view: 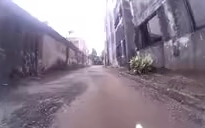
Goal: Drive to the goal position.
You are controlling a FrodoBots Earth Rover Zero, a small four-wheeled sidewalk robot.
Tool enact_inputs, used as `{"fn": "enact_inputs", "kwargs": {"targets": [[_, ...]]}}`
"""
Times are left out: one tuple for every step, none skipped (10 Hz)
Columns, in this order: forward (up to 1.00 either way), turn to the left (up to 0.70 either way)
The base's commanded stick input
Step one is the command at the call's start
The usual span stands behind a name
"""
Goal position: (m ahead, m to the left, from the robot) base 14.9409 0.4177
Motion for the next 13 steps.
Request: {"fn": "enact_inputs", "kwargs": {"targets": [[0.7,0.0],[0.7,0.0],[0.7,0.0],[0.7,0.0],[0.7,0.0],[0.7,0.0],[0.7,0.0],[0.7,0.0],[0.7,0.0],[0.7,0.0],[0.7,0.0],[0.7,0.0],[0.7,0.0]]}}
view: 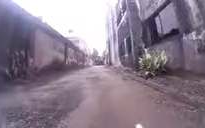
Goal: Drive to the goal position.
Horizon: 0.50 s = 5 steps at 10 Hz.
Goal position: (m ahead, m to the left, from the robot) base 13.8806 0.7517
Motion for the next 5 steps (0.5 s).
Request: {"fn": "enact_inputs", "kwargs": {"targets": [[0.7,0.0],[0.7,0.0],[0.7,0.0],[0.7,0.0],[0.7,0.0]]}}
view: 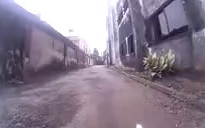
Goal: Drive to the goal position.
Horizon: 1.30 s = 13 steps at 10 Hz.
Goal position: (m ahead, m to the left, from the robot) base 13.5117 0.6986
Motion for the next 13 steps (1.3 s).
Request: {"fn": "enact_inputs", "kwargs": {"targets": [[0.7,0.0],[0.7,0.0],[0.7,0.0],[0.7,0.0],[0.7,0.0],[0.7,0.0],[0.7,0.0],[0.7,0.0],[0.7,0.0],[0.7,0.0],[0.7,0.0],[0.7,0.0],[0.7,0.0]]}}
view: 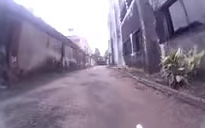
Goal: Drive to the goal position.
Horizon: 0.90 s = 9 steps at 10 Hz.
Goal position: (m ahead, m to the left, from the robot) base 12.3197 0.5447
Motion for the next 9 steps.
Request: {"fn": "enact_inputs", "kwargs": {"targets": [[0.7,0.0],[0.7,0.0],[0.7,0.0],[0.7,0.0],[0.7,0.0],[0.7,0.0],[0.7,0.0],[0.7,0.0],[0.7,0.0]]}}
